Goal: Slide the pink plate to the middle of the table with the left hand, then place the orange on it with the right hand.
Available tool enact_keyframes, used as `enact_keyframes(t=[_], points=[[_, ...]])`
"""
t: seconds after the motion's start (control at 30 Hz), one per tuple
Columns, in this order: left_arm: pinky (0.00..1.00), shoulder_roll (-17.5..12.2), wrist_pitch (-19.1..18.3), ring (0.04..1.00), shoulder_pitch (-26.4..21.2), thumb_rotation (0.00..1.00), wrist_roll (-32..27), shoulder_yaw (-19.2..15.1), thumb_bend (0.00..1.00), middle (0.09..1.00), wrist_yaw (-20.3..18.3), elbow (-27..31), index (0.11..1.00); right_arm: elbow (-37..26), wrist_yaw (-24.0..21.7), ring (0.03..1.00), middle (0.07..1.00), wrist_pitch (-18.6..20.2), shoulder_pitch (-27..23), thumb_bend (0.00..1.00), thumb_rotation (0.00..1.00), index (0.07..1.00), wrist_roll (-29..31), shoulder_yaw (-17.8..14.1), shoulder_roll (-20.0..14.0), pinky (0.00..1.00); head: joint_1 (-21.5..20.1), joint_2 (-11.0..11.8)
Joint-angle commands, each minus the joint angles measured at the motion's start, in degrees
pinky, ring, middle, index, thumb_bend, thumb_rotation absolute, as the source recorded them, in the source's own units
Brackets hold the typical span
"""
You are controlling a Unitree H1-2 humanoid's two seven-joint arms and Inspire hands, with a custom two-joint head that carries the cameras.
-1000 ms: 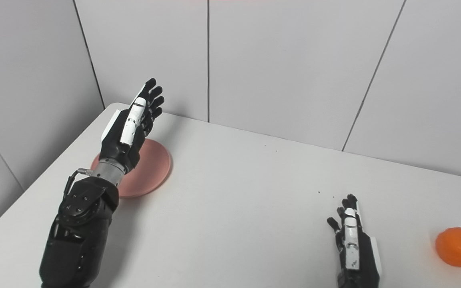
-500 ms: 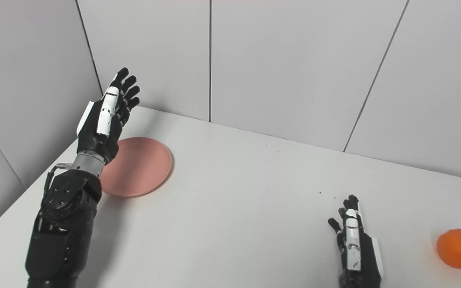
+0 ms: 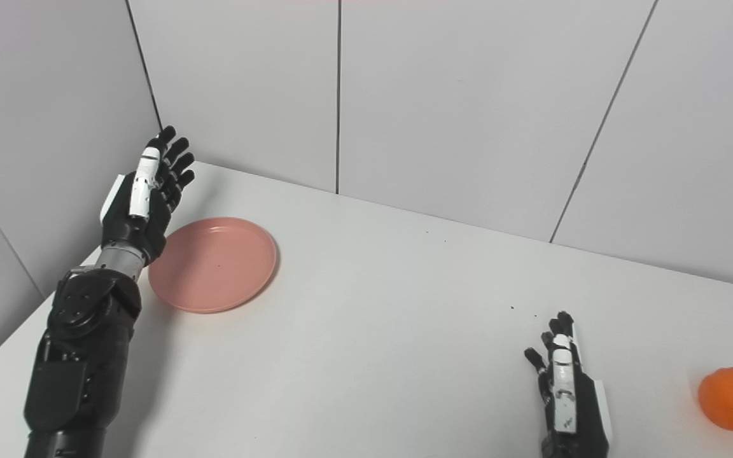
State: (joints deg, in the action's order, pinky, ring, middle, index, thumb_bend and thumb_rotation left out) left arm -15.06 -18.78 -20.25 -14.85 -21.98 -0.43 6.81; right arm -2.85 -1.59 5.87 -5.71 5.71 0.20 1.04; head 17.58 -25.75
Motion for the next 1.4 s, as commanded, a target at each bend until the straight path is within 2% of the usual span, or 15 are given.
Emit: enact_keyframes(t=[0.0,0.37,0.8,1.37], points=[[0.98,-2.0,2.5,0.965,-1.7,1.00,-0.5,-0.4,0.33,0.964,-0.1,0.5,0.958,0.3,-0.3,0.999,1.000,-1.6,-0.3,0.20,1.00,1.000,-0.2,-0.2,-0.3,1.00,0.1,0.0],[0.96,-2.9,3.6,0.954,-0.5,1.00,-0.9,-1.9,0.33,0.953,0.2,-2.0,0.944,0.7,-0.4,0.998,1.000,-2.2,-0.3,0.20,1.00,1.000,-0.2,-0.2,-0.6,1.00,0.6,0.4],[0.96,-3.6,4.0,0.956,0.4,1.00,-1.6,-3.3,0.32,0.955,0.4,-3.2,0.943,-0.4,-0.2,0.999,1.000,-0.5,-0.2,0.19,1.00,1.000,0.4,-0.4,-0.4,1.00,0.9,0.3],[0.98,-3.9,5.5,0.961,1.5,1.00,-3.5,-5.1,0.30,0.958,0.2,-5.3,0.946,0.0,-0.6,1.000,1.000,-0.3,-0.5,0.19,1.00,1.000,1.4,-1.0,-0.9,1.00,1.3,0.4]])
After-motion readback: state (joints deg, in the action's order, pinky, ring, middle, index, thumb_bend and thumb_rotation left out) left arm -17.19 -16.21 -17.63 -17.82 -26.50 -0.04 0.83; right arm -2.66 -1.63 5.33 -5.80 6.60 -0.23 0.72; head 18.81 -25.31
